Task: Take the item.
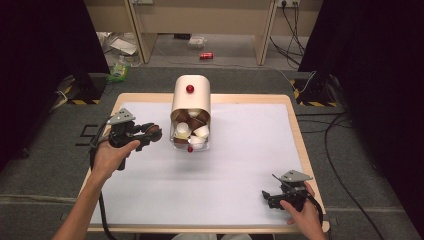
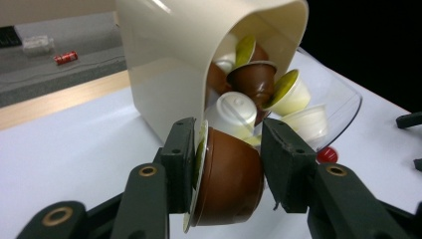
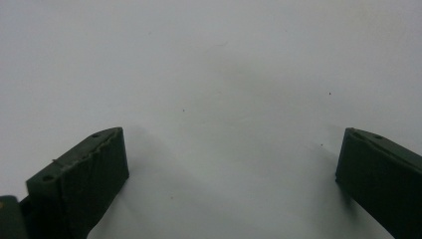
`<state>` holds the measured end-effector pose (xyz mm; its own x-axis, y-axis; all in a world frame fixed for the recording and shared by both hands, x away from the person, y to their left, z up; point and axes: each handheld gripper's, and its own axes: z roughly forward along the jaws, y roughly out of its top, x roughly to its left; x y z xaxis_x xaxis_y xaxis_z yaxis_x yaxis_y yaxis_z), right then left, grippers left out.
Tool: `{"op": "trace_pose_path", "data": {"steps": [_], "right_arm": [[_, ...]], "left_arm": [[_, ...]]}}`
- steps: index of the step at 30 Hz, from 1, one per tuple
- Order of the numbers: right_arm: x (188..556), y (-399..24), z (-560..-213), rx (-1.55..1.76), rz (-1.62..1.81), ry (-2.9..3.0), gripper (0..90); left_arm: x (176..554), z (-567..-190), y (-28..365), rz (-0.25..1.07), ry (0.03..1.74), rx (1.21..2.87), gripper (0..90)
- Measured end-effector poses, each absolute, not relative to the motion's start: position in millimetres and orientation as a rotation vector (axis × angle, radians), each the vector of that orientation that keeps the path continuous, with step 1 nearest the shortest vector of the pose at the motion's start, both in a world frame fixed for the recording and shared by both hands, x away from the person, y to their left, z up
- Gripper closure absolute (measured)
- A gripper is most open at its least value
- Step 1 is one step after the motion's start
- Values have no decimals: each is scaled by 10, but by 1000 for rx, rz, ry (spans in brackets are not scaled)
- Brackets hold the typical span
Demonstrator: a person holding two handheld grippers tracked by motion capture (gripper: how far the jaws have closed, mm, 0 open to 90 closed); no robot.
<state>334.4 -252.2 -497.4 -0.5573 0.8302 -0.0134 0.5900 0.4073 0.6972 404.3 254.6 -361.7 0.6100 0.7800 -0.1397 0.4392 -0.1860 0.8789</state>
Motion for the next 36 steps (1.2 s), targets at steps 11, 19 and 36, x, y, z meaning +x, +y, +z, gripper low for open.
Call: {"op": "trace_pose_path", "data": {"steps": [11, 19, 36], "right_arm": [[3345, -2521, -4974, 1223, 930, 2309, 5], [3344, -2521, -4975, 1224, 930, 2309, 5], [3343, -2520, -4974, 1225, 930, 2309, 5]], "left_arm": [[4015, -4034, 2680, 408, 1063, 1831, 578], [3997, -4199, 2722, 415, 1093, 1835, 578], [3925, -4450, 2794, 484, 1153, 1800, 577]]}}
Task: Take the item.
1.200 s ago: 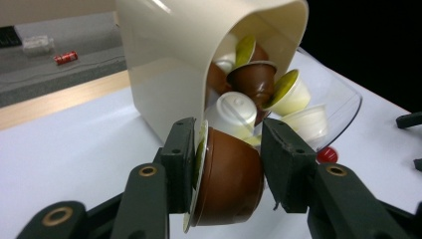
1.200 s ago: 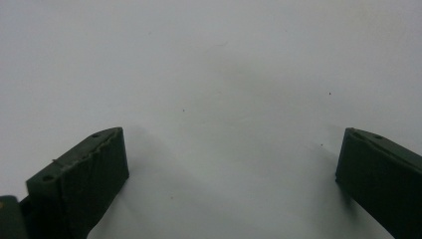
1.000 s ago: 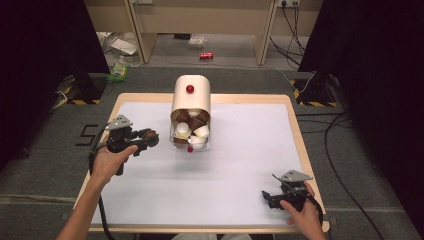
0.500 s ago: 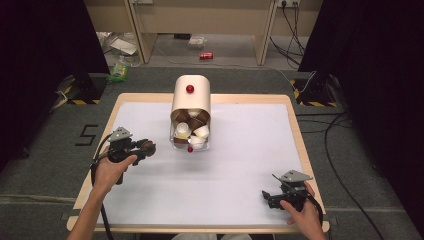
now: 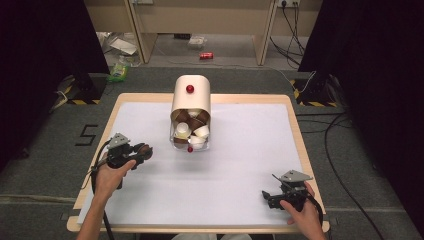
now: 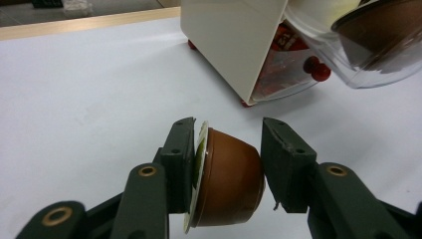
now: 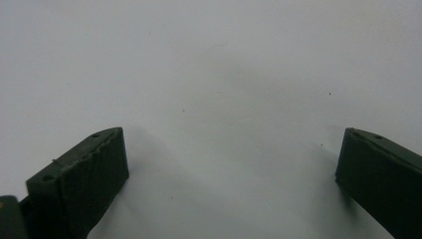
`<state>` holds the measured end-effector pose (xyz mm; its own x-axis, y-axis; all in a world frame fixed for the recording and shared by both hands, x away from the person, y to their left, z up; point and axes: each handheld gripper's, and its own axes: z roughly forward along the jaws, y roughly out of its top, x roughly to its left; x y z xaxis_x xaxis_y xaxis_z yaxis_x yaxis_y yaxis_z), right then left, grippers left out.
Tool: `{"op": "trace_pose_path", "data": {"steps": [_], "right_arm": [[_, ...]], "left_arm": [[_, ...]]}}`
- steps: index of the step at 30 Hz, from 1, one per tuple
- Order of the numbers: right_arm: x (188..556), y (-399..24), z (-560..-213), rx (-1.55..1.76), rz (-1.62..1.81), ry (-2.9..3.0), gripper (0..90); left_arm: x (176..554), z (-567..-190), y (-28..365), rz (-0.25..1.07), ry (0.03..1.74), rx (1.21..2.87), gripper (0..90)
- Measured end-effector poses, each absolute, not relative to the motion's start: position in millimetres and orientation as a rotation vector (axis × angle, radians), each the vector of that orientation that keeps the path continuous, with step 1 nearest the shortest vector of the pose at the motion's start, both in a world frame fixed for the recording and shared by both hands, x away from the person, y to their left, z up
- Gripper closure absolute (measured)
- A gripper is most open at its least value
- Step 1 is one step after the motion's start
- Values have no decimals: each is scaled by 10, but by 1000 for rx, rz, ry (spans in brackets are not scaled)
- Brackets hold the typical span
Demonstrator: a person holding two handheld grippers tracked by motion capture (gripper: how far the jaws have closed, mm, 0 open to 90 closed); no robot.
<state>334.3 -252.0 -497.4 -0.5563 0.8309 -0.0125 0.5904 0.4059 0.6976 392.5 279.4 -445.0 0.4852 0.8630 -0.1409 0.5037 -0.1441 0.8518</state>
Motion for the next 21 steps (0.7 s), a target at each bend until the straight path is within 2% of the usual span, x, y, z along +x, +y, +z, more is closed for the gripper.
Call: {"op": "trace_pose_path", "data": {"steps": [21], "right_arm": [[3340, -2518, -4974, 1222, 929, 2307, 7]], "left_arm": [[3977, -4727, 2777, 498, 1198, 1843, 573]]}}
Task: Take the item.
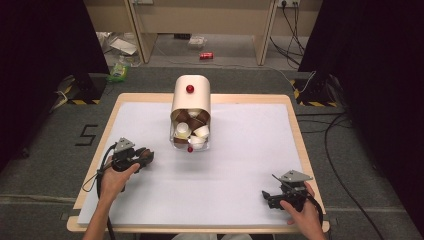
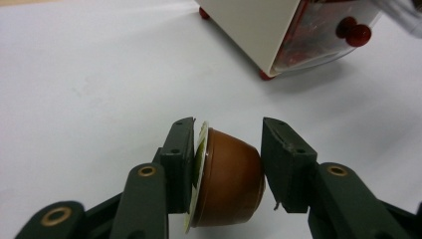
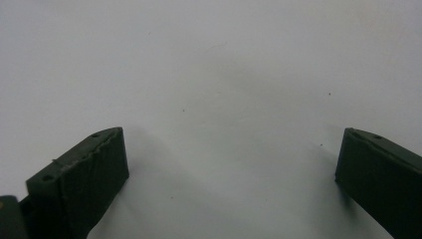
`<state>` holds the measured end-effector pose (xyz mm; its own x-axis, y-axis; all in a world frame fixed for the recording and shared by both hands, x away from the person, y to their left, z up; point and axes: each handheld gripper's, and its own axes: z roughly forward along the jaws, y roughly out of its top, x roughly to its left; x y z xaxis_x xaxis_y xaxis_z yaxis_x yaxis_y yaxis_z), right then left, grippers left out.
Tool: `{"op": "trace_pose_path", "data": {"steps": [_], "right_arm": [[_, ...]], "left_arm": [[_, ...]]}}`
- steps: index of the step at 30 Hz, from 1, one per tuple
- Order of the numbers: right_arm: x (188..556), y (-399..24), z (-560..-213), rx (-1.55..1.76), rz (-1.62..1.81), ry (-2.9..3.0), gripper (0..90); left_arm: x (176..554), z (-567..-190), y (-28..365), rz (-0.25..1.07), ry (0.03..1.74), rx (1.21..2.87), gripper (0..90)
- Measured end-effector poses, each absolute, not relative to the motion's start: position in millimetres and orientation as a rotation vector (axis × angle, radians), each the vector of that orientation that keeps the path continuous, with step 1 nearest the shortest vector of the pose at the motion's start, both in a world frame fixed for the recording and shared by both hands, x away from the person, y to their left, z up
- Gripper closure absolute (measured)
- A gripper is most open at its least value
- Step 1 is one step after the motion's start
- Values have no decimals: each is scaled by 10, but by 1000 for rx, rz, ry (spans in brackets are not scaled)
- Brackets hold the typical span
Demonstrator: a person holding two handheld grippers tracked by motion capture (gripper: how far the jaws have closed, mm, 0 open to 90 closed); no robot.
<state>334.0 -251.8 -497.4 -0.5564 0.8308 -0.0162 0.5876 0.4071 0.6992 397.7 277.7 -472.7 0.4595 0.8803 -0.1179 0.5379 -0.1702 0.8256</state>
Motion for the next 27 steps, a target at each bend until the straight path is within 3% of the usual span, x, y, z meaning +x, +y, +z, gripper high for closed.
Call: {"op": "trace_pose_path", "data": {"steps": [19, 27], "right_arm": [[3340, -2518, -4974, 1223, 930, 2307, 7], [3340, -2518, -4974, 1222, 929, 2307, 7]], "left_arm": [[4000, -4797, 2784, 527, 1204, 1860, 548], [3969, -4780, 2780, 502, 1191, 1831, 284]]}}
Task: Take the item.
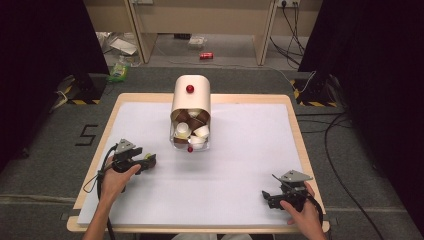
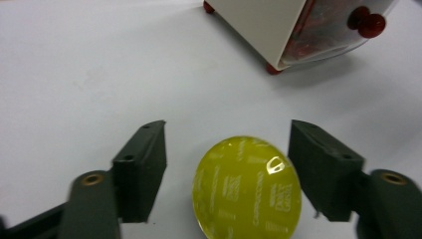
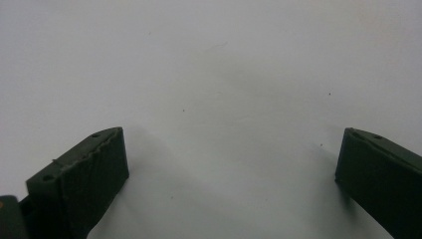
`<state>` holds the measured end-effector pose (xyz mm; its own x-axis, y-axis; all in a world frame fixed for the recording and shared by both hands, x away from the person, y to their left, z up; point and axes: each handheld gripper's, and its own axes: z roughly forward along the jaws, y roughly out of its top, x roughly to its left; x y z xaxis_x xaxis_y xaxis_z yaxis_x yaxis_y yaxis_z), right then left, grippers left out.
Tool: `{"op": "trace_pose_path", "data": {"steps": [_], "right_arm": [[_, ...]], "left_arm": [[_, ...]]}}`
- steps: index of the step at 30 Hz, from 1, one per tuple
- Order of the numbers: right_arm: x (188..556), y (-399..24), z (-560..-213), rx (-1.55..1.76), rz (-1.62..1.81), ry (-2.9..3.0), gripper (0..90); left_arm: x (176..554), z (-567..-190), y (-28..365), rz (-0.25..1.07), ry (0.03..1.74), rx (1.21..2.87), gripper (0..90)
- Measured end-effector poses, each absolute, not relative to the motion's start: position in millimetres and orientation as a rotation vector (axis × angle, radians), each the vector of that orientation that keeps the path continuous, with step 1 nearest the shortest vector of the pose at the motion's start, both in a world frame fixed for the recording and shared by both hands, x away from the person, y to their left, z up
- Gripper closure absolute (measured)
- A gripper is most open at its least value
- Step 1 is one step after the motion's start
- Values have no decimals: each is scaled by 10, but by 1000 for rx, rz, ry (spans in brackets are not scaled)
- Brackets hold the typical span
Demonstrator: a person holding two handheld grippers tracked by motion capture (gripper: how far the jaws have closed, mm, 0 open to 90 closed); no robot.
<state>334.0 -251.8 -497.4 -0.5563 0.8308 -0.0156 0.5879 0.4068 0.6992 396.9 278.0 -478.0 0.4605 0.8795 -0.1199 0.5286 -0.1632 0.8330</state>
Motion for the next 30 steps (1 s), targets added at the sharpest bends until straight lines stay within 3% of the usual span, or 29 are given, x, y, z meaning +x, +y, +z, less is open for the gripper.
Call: {"op": "trace_pose_path", "data": {"steps": [2, 6, 30], "right_arm": [[3340, -2518, -4974, 1223, 930, 2307, 7], [3340, -2518, -4974, 1220, 930, 2306, 7], [3342, -2519, -4974, 1221, 927, 2308, 6]], "left_arm": [[3941, -4758, 2776, 491, 1185, 1824, 216], [3889, -4731, 2778, 468, 1189, 1830, 170], [3396, -4969, 2818, 469, 1177, 1878, 165]]}}
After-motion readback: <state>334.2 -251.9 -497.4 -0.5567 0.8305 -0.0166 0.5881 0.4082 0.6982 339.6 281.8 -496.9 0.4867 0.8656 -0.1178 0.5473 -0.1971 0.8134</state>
